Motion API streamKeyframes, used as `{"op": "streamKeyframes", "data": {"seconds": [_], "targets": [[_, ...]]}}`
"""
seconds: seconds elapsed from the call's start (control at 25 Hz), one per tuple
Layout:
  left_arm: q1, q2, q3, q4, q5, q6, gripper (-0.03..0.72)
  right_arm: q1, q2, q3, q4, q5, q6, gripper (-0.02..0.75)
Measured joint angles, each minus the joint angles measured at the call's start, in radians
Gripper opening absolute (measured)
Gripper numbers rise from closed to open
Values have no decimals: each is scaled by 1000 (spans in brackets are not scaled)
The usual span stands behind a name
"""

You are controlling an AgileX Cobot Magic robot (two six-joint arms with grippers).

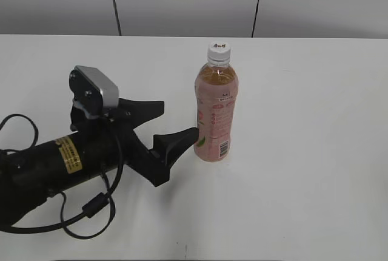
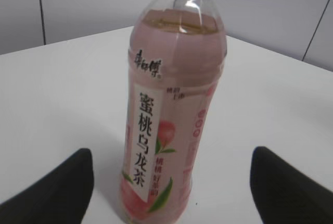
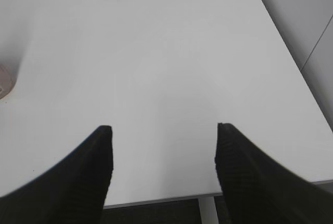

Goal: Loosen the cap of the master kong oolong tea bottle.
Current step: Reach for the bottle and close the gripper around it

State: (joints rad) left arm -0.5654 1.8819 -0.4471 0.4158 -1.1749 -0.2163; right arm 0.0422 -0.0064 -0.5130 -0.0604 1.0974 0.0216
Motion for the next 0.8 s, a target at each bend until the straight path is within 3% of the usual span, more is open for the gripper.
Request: {"op": "streamKeyframes", "data": {"seconds": [0.8], "targets": [[0, 148, -237, 139, 64, 0, 573, 0, 0, 0, 0, 0, 0, 473]]}}
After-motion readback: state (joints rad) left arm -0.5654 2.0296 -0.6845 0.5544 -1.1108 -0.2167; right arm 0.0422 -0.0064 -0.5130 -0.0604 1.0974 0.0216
